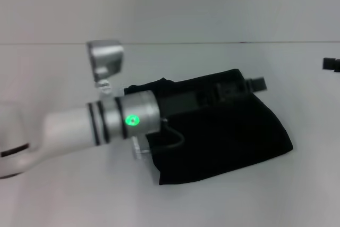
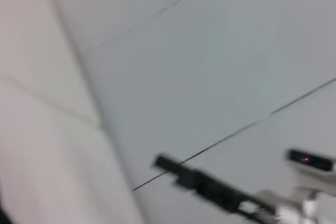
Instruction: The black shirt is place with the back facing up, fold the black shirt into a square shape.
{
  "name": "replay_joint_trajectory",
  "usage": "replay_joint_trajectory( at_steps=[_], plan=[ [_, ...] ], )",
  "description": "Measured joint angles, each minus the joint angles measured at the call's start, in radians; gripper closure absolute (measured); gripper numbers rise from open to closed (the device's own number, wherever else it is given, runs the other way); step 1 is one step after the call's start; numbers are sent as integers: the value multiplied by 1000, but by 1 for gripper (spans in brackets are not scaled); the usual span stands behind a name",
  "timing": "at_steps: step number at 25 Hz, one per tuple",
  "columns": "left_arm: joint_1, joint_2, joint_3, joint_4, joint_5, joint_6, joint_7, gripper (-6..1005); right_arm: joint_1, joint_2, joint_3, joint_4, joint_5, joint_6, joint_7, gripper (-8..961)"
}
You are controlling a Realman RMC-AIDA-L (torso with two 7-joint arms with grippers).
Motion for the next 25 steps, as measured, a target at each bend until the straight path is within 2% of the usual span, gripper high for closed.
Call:
replay_joint_trajectory(
  at_steps=[3, 6, 8, 11, 13, 17, 21, 25],
  plan=[
    [63, 7, 2, 83, -9, 92, 0, 402, 28, 0, -47, 2, -45, 1, 39, 58],
    [139, 14, 25, 187, -1, 166, 5, 338, 58, 14, -112, 3, -71, 0, 47, 61],
    [186, 32, 70, 243, 2, 207, 19, 296, 75, 28, -146, 5, -77, 3, 43, 63],
    [254, 73, 134, 288, 16, 263, 63, 233, 107, 44, -176, 15, -79, 17, 40, 66],
    [287, 84, 133, 317, 38, 299, 92, 171, 135, 51, -193, 36, -80, 28, 41, 68],
    [342, 82, 133, 394, 67, 380, 127, 47, 203, 61, -243, 104, -81, 96, 51, 72],
    [352, 80, 133, 409, 106, 437, 176, 50, 274, 76, -285, 206, -81, 219, 52, 76],
    [343, 81, 133, 409, 132, 432, 179, 52, 333, 109, -331, 267, -82, 315, 49, 79]
  ],
)
